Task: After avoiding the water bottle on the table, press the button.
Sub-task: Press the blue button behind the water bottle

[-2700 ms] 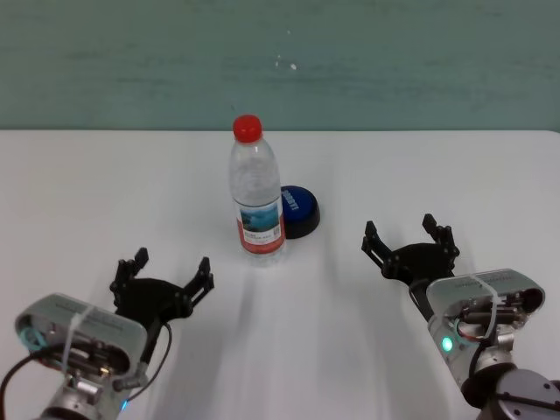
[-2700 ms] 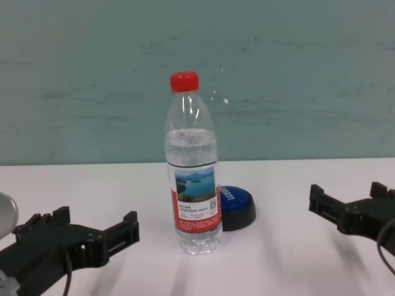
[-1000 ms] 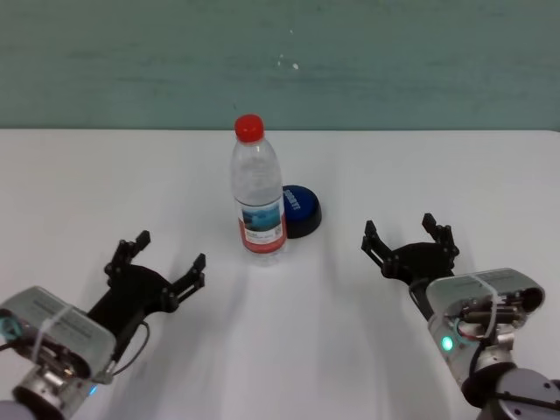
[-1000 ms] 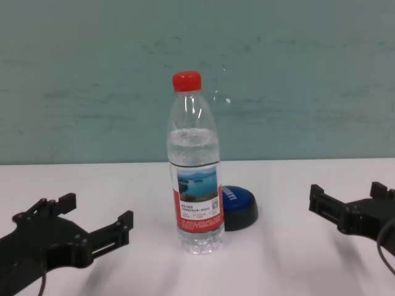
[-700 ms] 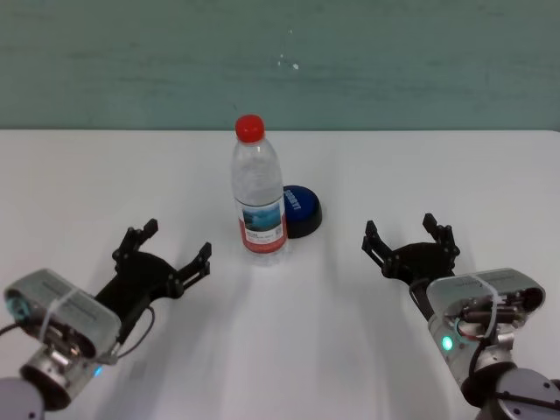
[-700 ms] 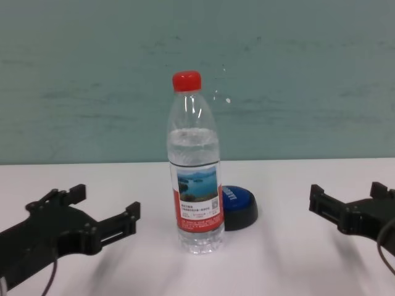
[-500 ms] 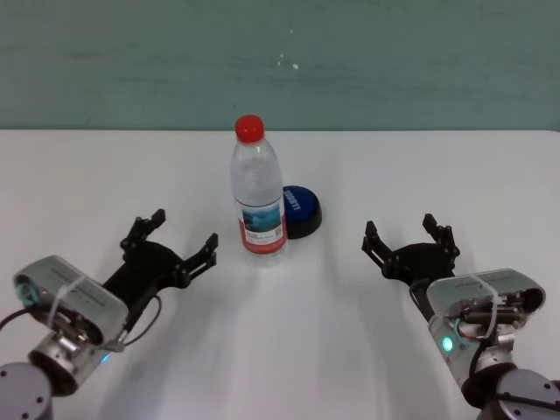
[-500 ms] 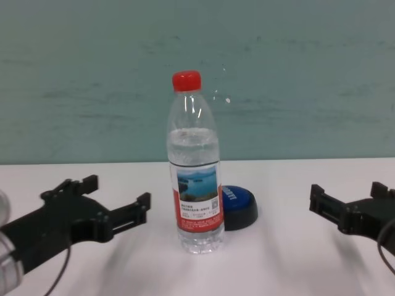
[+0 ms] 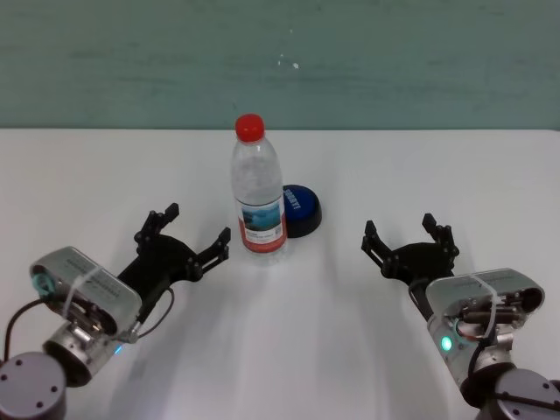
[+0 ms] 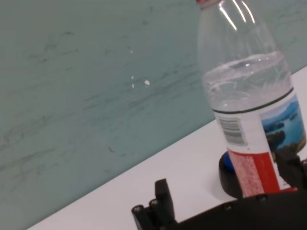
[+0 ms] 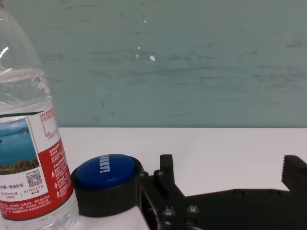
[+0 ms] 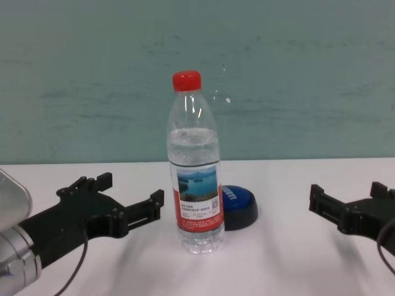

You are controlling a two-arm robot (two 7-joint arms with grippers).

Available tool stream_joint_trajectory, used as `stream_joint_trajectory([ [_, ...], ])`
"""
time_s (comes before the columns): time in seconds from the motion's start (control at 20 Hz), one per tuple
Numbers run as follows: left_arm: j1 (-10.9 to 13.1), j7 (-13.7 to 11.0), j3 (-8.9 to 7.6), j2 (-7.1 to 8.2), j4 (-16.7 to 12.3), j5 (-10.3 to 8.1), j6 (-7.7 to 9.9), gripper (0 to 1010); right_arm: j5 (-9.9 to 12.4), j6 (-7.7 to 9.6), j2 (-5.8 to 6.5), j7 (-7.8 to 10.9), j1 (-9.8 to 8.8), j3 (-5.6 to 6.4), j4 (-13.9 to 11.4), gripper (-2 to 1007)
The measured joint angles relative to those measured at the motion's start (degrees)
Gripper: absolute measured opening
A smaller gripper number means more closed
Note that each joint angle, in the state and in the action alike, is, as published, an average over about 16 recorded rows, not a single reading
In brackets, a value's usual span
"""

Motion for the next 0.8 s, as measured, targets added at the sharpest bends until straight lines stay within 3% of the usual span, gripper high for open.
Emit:
stream_joint_trajectory([
  [0.8, 0.3, -0.1, 0.57, 0.19, -0.8, 0.07, 0.29, 1000, 0.0, 0.00, 0.00, 0.00, 0.00, 0.00, 0.0, 1004],
])
